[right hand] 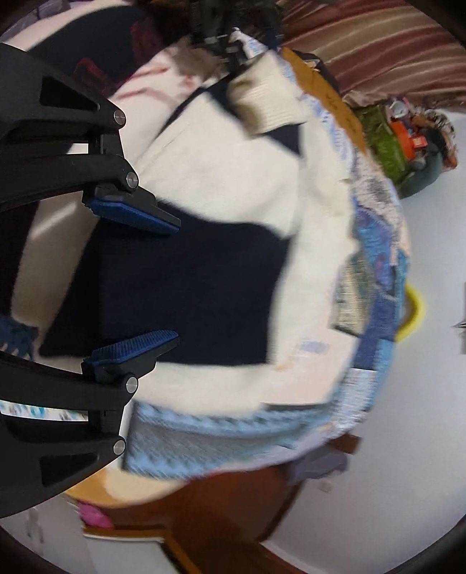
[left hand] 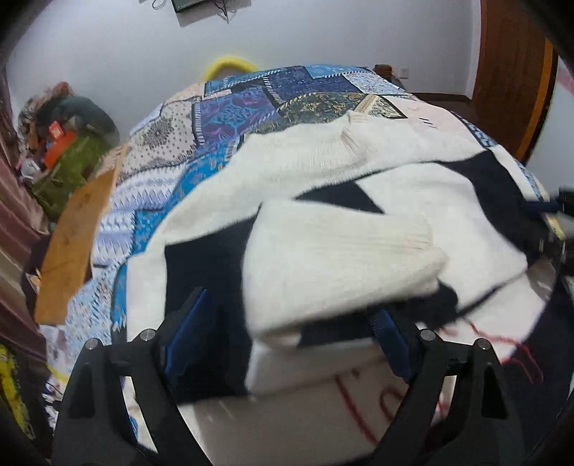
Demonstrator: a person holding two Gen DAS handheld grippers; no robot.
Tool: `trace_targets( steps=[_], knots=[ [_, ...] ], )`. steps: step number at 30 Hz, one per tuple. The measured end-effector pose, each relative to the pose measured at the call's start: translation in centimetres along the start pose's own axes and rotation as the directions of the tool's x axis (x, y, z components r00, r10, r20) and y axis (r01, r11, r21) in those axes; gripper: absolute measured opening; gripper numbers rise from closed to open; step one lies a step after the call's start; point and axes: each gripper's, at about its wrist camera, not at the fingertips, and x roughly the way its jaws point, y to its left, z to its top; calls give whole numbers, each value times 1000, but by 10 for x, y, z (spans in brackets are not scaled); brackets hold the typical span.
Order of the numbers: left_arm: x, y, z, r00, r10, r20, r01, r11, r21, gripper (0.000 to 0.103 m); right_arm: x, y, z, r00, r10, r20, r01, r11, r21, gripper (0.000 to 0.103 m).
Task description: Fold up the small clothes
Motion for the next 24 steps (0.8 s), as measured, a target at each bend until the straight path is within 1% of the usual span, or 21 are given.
trace_targets(
  steps=[1, 4, 5, 6, 7, 8, 9, 10, 12, 13, 15, 17, 18, 20, 22, 23, 24],
  knots=[
    [2, -2, 5, 1000, 13, 5, -13, 1000, 6, 87, 4, -1, -5, 1000, 7, 6, -7, 1000, 7, 53],
    [4, -8, 13, 998, 47, 34, -48, 998, 35, 86, 4, -3, -6, 999, 34, 35, -36, 998, 52, 54],
    [5, -10, 15, 997, 60, 50, -62, 997, 45, 81, 4, -5, -4, 998, 45, 36, -48, 996, 69, 54],
    [6, -11, 18, 996, 69, 64, -73, 996, 56, 67, 4, -5, -4, 998, 51, 38, -54, 996, 75, 54],
    [7, -12, 19, 995, 72, 65, -76, 995, 60, 58, 4, -4, -3, 998, 51, 40, -54, 996, 74, 54],
    [9, -11, 22, 996, 70, 59, -73, 996, 52, 40, 5, -4, -5, 998, 51, 42, -54, 996, 72, 55],
    [10, -6, 23, 997, 62, 55, -63, 998, 30, 24, 5, -5, -8, 998, 52, 44, -55, 996, 71, 55],
    [10, -3, 24, 997, 60, 55, -61, 998, 15, 20, 4, -5, -8, 997, 56, 44, -59, 996, 73, 55],
    [6, 12, 25, 996, 59, 63, -55, 997, -51, 14, 4, -7, -8, 997, 63, 41, -67, 995, 78, 54],
    [2, 28, 23, 996, 52, 66, -44, 992, -114, 13, 4, -8, -10, 997, 65, 40, -68, 995, 78, 54],
    [0, 54, 20, 997, 44, 60, -31, 979, -203, 13, 3, -8, -10, 997, 63, 35, -65, 995, 71, 54],
    [1, 86, 11, 999, 28, 34, -18, 957, -290, 13, 1, -8, -10, 998, 59, 30, -61, 996, 66, 54],
    [4, 98, 5, 1000, 22, 15, -16, 948, -317, 13, 0, -8, -10, 998, 58, 29, -60, 996, 66, 54],
    [11, 123, -10, 999, -17, -30, 5, 928, -373, 13, -5, -8, -10, 998, 62, 32, -64, 996, 69, 55],
    [15, 134, -23, 998, -7, -64, -18, 922, -387, 17, -12, -7, -12, 998, 55, 40, -58, 996, 70, 55],
    [16, 140, -31, 997, -9, -82, -24, 921, -389, 21, -17, -7, -13, 998, 50, 44, -53, 996, 69, 55],
    [16, 143, -38, 995, 3, -102, -42, 921, -387, 22, -22, -8, -15, 998, 44, 47, -48, 996, 70, 57]
  ],
)
